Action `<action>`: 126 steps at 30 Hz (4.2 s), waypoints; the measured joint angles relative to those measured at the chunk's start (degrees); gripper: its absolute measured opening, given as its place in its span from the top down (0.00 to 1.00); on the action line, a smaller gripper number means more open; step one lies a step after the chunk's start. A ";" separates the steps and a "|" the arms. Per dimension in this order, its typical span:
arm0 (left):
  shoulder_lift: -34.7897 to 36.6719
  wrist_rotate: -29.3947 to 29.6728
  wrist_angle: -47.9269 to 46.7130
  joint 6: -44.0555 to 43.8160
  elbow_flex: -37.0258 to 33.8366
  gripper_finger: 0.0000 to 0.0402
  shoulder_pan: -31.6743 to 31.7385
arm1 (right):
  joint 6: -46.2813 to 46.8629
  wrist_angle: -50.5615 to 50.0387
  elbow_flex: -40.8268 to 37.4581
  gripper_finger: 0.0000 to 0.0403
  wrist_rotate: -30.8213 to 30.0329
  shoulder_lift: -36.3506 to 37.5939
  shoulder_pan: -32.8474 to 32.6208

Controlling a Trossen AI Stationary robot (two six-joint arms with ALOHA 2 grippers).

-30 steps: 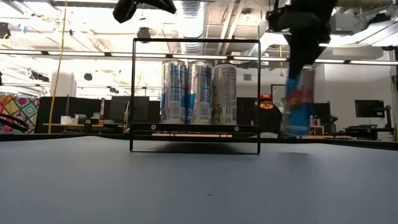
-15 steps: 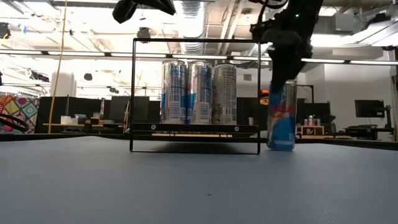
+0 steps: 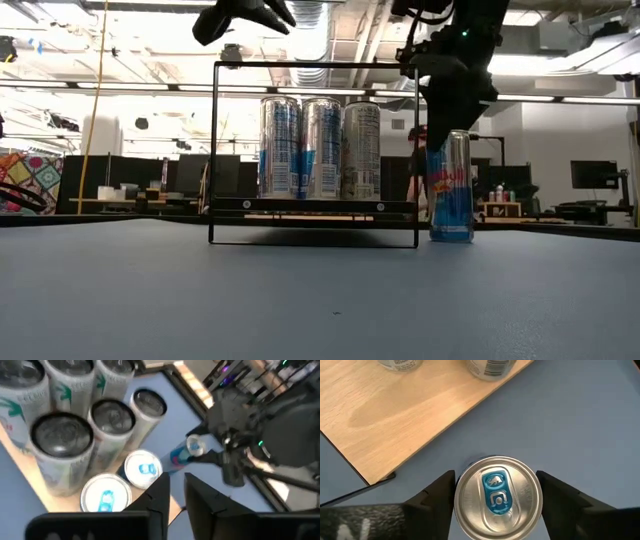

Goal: Place canned beverage on shelf
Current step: Put the blue soda can on the shelf

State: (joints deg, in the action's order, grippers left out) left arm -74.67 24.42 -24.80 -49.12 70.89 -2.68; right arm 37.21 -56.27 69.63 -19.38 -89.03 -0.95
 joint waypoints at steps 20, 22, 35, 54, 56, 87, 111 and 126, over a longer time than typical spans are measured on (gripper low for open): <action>-0.31 -4.69 4.73 4.35 -0.02 0.68 0.11 | -1.70 -0.07 -0.13 0.37 1.69 3.84 -0.15; -0.31 -4.71 4.96 5.49 -0.02 0.65 0.11 | -1.73 -0.05 -0.13 0.37 1.68 4.41 -0.13; -0.31 -7.82 5.01 7.54 -0.02 0.32 0.07 | -4.60 0.21 -0.03 0.36 1.66 5.01 -0.13; -0.31 -9.65 4.98 7.87 -0.02 0.30 0.07 | -7.50 5.20 0.07 0.24 1.49 8.59 -0.13; -0.31 -10.29 5.13 7.86 -0.02 0.30 0.07 | -8.41 6.35 0.07 0.24 1.51 10.18 -0.23; -0.33 -14.53 15.32 12.66 -0.02 0.30 0.09 | -30.49 9.92 -14.43 0.24 -3.30 24.95 -11.19; -0.35 -14.57 13.98 11.80 -0.04 0.30 0.09 | -57.00 16.70 -14.05 0.24 15.00 12.69 2.29; -0.35 -14.58 13.75 11.12 -0.04 0.30 0.09 | -44.61 15.64 -14.19 0.56 14.10 12.66 2.67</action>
State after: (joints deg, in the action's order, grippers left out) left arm -75.03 9.83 -11.05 -38.00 70.85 -2.59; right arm -7.40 -40.63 55.44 -5.28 -76.38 1.72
